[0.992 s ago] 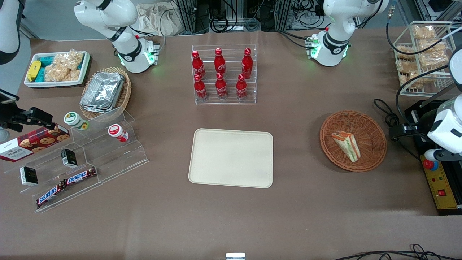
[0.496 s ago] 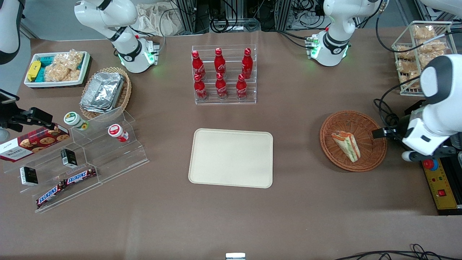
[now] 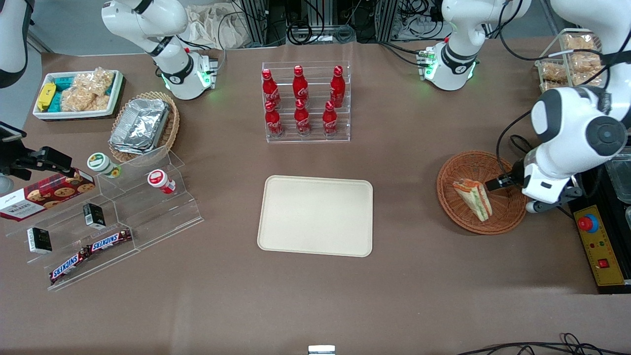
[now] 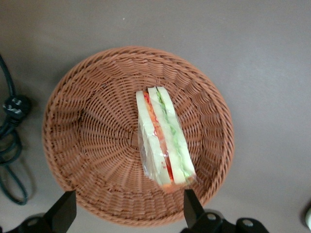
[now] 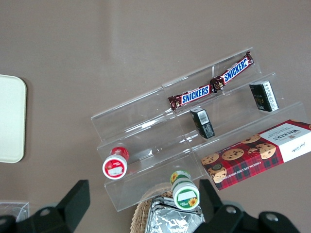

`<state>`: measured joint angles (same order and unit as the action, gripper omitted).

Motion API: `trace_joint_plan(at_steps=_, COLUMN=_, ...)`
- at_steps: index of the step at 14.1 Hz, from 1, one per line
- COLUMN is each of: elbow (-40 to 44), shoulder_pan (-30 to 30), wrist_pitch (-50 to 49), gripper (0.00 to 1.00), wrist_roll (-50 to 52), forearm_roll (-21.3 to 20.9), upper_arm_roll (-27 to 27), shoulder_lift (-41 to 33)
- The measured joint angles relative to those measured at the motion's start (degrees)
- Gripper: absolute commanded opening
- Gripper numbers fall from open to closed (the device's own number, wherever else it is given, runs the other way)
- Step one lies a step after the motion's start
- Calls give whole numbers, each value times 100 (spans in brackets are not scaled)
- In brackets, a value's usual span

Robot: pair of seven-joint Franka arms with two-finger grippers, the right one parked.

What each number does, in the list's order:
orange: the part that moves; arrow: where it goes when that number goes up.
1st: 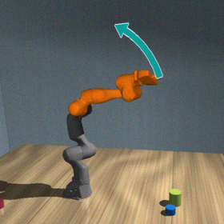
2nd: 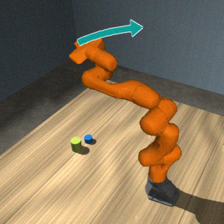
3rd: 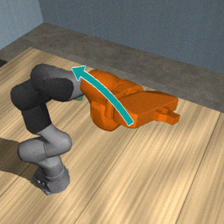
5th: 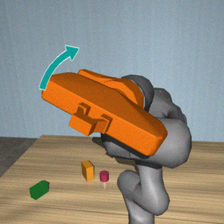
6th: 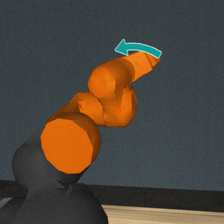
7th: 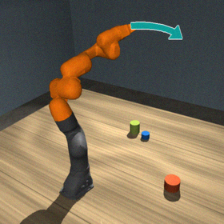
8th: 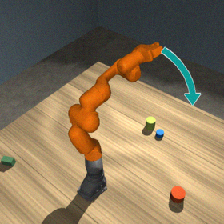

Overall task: Place sandwich from basket to tray
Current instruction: 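Lower the open left gripper over the wrapped sandwich in the basket, then close the left gripper on the sandwich's upright edge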

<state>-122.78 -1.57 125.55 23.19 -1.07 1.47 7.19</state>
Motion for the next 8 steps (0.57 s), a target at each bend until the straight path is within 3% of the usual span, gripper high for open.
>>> trace_joint_plan(at_steps=8, elbow=-360, shoulder_pan=-1, wrist_pitch=935, gripper=99, wrist_roll=800, forearm_roll=6, upper_arm_roll=-7, shoulder_lift=367)
